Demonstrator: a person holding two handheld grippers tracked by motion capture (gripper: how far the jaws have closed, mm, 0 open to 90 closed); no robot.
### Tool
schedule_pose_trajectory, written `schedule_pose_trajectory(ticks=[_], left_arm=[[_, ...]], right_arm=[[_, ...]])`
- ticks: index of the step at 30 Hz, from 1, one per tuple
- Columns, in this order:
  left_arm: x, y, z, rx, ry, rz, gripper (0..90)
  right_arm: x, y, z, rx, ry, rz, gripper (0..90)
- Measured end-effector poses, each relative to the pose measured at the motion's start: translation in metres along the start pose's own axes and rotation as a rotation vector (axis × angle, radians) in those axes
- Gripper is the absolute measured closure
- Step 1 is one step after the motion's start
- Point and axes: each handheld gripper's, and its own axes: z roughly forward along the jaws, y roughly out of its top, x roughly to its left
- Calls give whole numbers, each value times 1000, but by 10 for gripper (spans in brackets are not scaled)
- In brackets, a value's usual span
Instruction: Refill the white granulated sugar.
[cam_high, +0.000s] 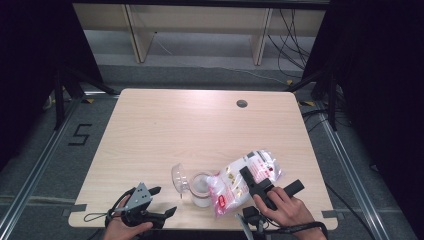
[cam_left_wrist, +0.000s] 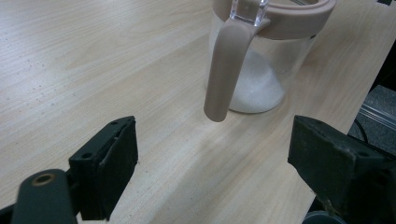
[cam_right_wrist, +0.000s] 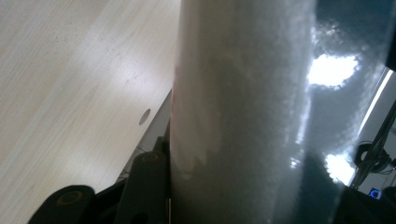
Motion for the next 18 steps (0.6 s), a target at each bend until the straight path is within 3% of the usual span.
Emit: schedule_pose_trajectory(ticks=[9, 11, 12, 14, 17, 18], left_arm=[[0, -1, 1, -10, -4, -11, 156], [0, 0, 1, -3, -4, -3, 156], [0, 0, 1, -3, -4, -1, 156], [0, 0, 0, 2, 2, -1, 156], [0, 0, 1, -8, -2, -9, 156], [1, 0, -1, 14, 9, 14, 156]], right_arm=[[-2, -3, -5, 1, -16, 0, 643], [-2, -3, -5, -8, -38, -6, 644], [-4, -3, -6, -7, -22, -14, 645], [-3, -3, -6, -14, -46, -1, 647], [-5, -2, -7, -18, -24, -7, 649], [-4, -2, -7, -18, -23, -7, 649]])
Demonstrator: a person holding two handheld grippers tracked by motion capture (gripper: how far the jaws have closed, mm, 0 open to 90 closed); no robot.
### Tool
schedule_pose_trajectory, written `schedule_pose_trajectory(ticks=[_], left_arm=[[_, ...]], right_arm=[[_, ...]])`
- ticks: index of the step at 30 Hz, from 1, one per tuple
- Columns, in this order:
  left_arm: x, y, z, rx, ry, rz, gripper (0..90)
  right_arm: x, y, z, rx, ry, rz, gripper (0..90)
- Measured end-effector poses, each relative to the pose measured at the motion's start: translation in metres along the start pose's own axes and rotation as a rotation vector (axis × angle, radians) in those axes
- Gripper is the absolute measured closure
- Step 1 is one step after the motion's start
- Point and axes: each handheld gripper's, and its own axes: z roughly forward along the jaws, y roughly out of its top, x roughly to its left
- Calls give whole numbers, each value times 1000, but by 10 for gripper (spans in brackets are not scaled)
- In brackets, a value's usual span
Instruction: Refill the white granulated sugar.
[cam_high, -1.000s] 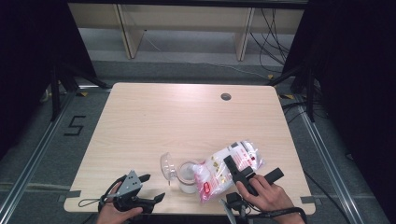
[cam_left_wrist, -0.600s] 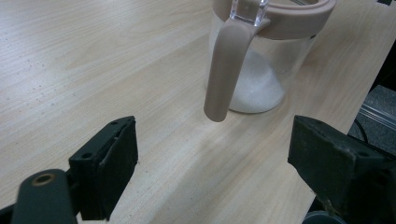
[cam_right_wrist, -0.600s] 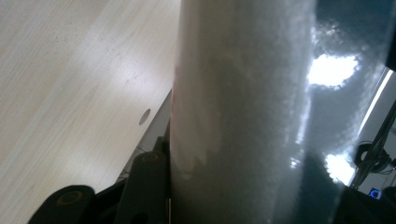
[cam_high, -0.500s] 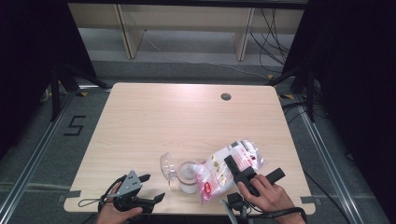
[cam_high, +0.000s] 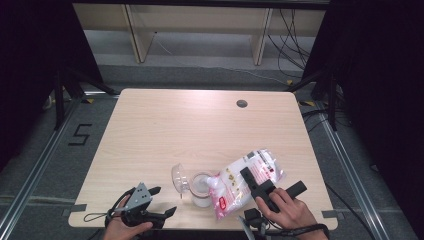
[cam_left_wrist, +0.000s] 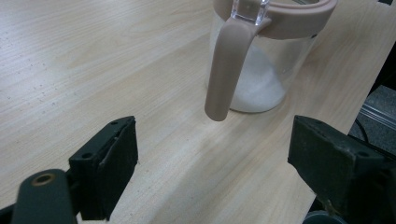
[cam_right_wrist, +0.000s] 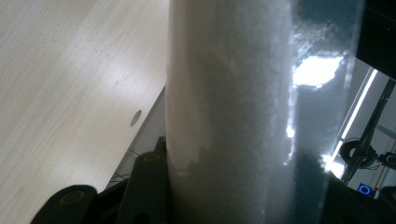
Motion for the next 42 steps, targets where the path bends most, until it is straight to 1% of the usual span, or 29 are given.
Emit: schedule_pose_trajectory(ticks=[1, 2, 3, 4, 5, 6, 8, 10, 12, 15, 18, 19, 20, 21, 22, 24, 25, 26, 29, 34, 37, 38, 39, 40, 42], left_arm=[[-1, 0, 1, -13, -9, -16, 156], [-1, 0, 1, -17, -11, -15, 156], [-1, -1, 2, -23, -15, -17, 156], [-1, -1, 2, -23, -15, -17, 156], [-1, 0, 2, -18, -13, -17, 156], [-1, 0, 2, -18, -13, -17, 156], [-1, 0, 2, -17, -14, -18, 156], [-1, -1, 2, -21, -16, -19, 156], [-1, -1, 2, -22, -16, -19, 156], [-1, 0, 2, -16, -15, -18, 156], [-1, 0, 2, -17, -15, -19, 156], [-2, -1, 3, -20, -17, -20, 156], [-2, -1, 3, -20, -17, -20, 156], [-2, -1, 2, -9, -12, -28, 156], [-3, -1, 3, -14, -15, -44, 156], [-3, -1, 3, -15, -14, -43, 156], [-3, -1, 2, -15, -14, -42, 156], [-3, -1, 2, -16, -13, -36, 156], [-3, -1, 2, -15, -14, -38, 156], [-3, -1, 2, -14, -14, -40, 156], [-2, -1, 2, -16, -14, -30, 156], [-2, -1, 2, -16, -16, -20, 156], [-2, -1, 2, -14, -14, -24, 156], [-3, -1, 2, -13, -13, -39, 156], [-3, -1, 2, -14, -13, -38, 156]], right_arm=[[-1, 0, 0, -1, 1, 5, 652], [-1, 0, 0, -1, 1, 5, 652], [-1, -1, 0, -11, 4, 21, 655], [-1, -1, 0, -11, 4, 21, 655], [-1, -1, 0, -7, 5, 38, 659], [-1, -1, 0, -5, 6, 40, 661], [-1, -1, 0, -2, 5, 31, 664], [-1, -1, 0, -3, 6, 34, 665], [0, -1, 0, -8, 7, 51, 668], [-1, -1, 0, -12, 14, 51, 671], [-1, -2, 0, -11, 17, 71, 674], [-1, -2, -1, -19, 6, 95, 676], [-1, -2, -1, -23, 2, 99, 676], [-1, -2, -1, -23, 2, 99, 676], [-2, -3, 0, -40, -33, 80, 677], [-2, -3, -1, -46, -31, 96, 678], [-1, -2, -1, -43, -23, 119, 678], [-1, -2, -1, -46, -25, 117, 679], [-1, -2, -1, -45, -30, 111, 679], [0, -3, -2, -40, -32, 119, 679], [0, -3, -2, -39, -30, 116, 679], [-1, -3, -2, -40, -33, 116, 679], [-1, -3, -2, -41, -27, 113, 679], [-2, -3, -2, -44, -28, 113, 679], [-2, -3, -2, -44, -28, 114, 679]])
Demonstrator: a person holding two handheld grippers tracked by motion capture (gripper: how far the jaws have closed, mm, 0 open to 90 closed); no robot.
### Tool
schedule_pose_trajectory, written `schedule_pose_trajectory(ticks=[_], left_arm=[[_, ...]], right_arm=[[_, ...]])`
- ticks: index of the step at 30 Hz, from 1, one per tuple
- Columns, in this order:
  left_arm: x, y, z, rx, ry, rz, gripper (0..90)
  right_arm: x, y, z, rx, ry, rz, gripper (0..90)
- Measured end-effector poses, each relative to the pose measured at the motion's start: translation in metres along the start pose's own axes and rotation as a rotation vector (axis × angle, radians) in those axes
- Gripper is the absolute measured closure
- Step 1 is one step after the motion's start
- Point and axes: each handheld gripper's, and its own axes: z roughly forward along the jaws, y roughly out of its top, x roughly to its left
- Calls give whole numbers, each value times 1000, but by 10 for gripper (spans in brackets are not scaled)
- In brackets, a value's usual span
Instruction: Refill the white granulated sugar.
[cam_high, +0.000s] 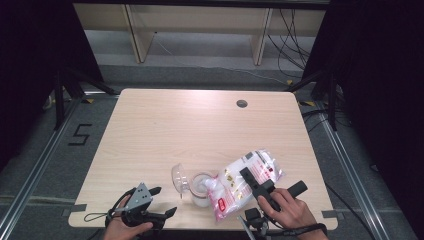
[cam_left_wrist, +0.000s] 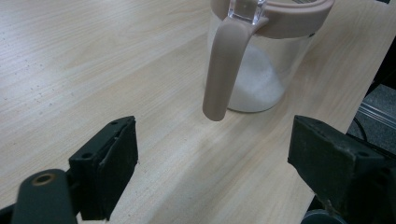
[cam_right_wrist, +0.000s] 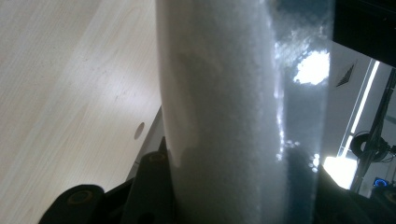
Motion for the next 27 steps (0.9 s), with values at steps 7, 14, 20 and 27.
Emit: schedule_pose_trajectory(ticks=[7, 14, 20, 27], left_arm=[[0, 0, 0, 0, 2, 2, 156], [0, 0, 0, -8, 0, 1, 156], [0, 0, 0, 0, 2, 2, 156], [0, 0, 0, -3, 2, 2, 156]], right_arm=[[-1, -1, 0, -6, -4, -30, 679], [-2, -1, 0, -11, -3, -23, 679], [-1, 0, -1, -8, -3, 4, 679], [-1, 0, -1, -10, 0, 3, 680]])
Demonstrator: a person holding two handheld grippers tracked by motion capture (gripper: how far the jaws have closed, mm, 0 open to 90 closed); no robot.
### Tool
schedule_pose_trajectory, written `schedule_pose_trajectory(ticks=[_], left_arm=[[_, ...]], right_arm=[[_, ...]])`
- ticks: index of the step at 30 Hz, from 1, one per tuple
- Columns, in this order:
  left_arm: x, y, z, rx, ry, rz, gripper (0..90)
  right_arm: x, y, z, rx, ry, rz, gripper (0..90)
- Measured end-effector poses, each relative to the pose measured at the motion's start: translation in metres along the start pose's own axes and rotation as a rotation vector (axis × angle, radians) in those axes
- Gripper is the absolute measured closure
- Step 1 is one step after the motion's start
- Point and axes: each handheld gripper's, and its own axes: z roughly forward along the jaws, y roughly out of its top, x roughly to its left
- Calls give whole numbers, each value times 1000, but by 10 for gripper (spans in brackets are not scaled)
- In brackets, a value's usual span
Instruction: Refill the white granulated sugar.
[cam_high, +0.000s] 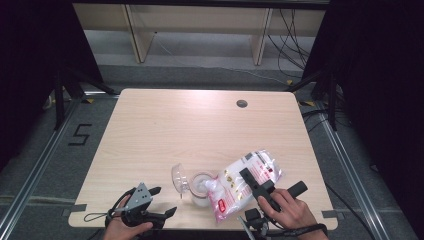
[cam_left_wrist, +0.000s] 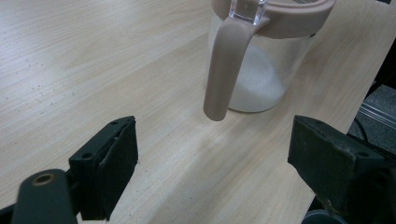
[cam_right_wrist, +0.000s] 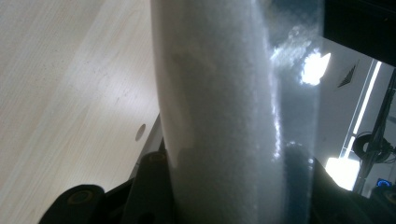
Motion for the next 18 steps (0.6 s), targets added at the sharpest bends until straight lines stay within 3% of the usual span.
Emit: schedule_pose_trajectory(ticks=[18], left_arm=[[0, 0, 0, 3, 1, 1, 156]], right_arm=[[0, -1, 0, -3, 2, 7, 682]])
